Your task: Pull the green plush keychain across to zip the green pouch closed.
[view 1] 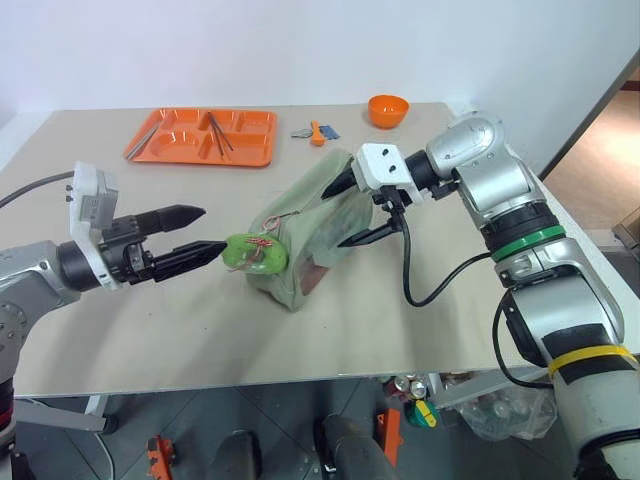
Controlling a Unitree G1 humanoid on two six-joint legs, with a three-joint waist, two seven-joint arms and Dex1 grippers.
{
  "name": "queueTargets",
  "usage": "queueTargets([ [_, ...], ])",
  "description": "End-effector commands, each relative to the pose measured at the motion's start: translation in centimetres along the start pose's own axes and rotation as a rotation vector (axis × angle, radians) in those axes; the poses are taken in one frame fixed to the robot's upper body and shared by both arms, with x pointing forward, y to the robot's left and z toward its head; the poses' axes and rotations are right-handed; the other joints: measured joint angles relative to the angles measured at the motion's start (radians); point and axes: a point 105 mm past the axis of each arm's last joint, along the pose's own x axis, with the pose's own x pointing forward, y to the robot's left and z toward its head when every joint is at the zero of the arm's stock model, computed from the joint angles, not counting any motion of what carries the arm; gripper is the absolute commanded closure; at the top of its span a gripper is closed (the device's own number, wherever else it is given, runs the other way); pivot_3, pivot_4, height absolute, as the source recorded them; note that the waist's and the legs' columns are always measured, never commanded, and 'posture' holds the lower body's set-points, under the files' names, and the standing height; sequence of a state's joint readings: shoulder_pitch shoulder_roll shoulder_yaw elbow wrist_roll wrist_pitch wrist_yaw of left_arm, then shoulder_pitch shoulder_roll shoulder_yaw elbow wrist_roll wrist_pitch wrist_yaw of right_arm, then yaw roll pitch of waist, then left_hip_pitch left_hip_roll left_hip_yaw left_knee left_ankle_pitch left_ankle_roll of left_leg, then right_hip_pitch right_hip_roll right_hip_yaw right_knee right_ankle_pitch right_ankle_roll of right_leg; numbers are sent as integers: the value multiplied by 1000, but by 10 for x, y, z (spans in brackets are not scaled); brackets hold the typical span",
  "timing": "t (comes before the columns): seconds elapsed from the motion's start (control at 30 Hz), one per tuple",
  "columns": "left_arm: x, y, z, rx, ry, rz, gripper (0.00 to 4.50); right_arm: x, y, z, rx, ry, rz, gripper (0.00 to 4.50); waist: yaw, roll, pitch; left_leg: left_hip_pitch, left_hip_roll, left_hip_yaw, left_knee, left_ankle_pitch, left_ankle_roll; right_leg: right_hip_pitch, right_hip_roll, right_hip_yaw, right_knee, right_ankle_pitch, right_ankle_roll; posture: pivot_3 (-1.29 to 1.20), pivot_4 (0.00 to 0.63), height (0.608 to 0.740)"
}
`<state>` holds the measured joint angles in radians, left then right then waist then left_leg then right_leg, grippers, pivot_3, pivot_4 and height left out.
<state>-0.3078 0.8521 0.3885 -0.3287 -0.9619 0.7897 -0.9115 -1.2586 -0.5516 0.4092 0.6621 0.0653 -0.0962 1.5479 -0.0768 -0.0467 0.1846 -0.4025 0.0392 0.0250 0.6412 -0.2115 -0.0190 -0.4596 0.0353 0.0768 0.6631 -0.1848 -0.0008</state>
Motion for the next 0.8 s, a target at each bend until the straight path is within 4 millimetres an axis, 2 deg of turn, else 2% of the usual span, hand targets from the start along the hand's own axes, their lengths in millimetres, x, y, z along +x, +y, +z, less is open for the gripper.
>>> queueTargets([
  [0.03,1,-1,8,36,-12,-17,16,-15,-2,16,-21,-61,-21,257,0,0,0,0,0,0,0,0,0,0,0,0,0,0,0,0,150,740],
  [0.37,3,-1,8,37,-12,-21,16,-14,2,9,-10,-22,-12,257,0,0,0,0,0,0,0,0,0,0,0,0,0,0,0,0,150,740],
  [0.53,2,-1,8,37,-14,-17,16,-19,-6,16,-4,-49,-47,257,0,0,0,0,0,0,0,0,0,0,0,0,0,0,0,0,150,740],
  [0.6,2,-1,8,36,-16,-15,0,-22,-10,23,8,-91,-68,733,0,0,0,0,0,0,0,0,0,0,0,0,0,0,0,0,150,740],
  [0.63,1,-1,8,36,-17,-14,0,-22,-10,25,9,-98,-70,1212,0,0,0,0,0,0,0,0,0,0,0,0,0,0,0,0,150,740],
  [0.7,1,-1,8,36,-18,-13,0,-22,-10,25,9,-99,-70,1662,0,0,0,0,0,0,0,0,0,0,0,0,0,0,0,0,150,740],
  [0.77,1,-1,8,35,-18,-11,0,-22,-9,26,8,-103,-66,2549,0,0,0,0,0,0,0,0,0,0,0,0,0,0,0,0,150,740],
  [0.8,1,-1,7,35,-18,-10,0,-22,-9,26,8,-104,-64,2758,0,0,0,0,0,0,0,0,0,0,0,0,0,0,0,0,150,740],
])
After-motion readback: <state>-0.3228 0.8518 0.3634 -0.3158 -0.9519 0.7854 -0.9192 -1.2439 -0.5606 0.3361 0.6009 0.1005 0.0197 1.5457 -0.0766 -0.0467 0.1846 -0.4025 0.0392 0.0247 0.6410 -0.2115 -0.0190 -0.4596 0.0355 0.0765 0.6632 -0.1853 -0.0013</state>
